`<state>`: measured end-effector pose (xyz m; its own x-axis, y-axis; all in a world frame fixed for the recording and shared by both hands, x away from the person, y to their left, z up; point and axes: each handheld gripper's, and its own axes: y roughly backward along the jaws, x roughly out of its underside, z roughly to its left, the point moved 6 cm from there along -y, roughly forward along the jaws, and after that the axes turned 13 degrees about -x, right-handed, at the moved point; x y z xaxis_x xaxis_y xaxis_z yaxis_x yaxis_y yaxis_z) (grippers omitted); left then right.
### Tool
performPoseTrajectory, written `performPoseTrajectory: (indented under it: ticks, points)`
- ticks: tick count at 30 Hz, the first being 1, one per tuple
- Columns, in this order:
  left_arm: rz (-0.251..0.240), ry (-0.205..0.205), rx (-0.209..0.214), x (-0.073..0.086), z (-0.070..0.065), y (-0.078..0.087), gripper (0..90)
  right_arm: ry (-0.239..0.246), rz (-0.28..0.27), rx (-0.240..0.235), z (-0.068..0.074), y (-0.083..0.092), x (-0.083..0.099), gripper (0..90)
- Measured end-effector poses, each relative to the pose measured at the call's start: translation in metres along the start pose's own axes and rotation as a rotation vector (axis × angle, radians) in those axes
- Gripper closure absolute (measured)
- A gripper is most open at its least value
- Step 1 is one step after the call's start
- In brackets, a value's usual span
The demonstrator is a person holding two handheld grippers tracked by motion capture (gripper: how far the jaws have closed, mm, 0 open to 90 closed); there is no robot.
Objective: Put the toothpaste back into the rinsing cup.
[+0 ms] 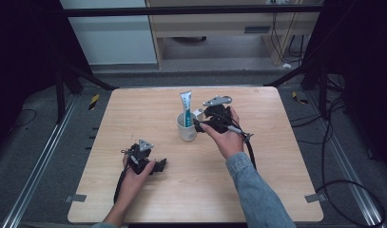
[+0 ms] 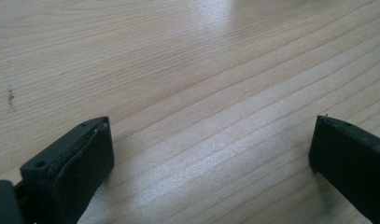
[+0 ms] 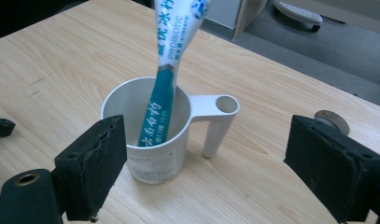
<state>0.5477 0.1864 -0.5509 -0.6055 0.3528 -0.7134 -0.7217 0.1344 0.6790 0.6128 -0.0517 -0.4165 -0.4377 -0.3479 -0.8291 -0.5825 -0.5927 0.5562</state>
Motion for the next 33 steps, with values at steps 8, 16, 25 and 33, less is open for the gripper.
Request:
performPoseTrajectory:
  ticks: [8,16,25,33]
  points:
    - [0.001,-0.005,0.000,0.001,0.000,0.001,0.0,-0.016,-0.008,-0.012,-0.008,0.013,0.000,12.2]
    - [0.001,-0.005,0.000,0.001,0.000,0.001,0.0,-0.005,-0.014,-0.020,-0.009,0.030,0.001,10.9]
    - [0.001,-0.008,0.000,0.001,0.000,0.001,0.0,-0.011,-0.022,0.009,-0.021,0.047,0.008,10.8]
    - [0.001,-0.006,0.000,0.001,0.000,0.001,0.0,-0.033,-0.002,0.040,-0.036,0.063,0.025,10.3]
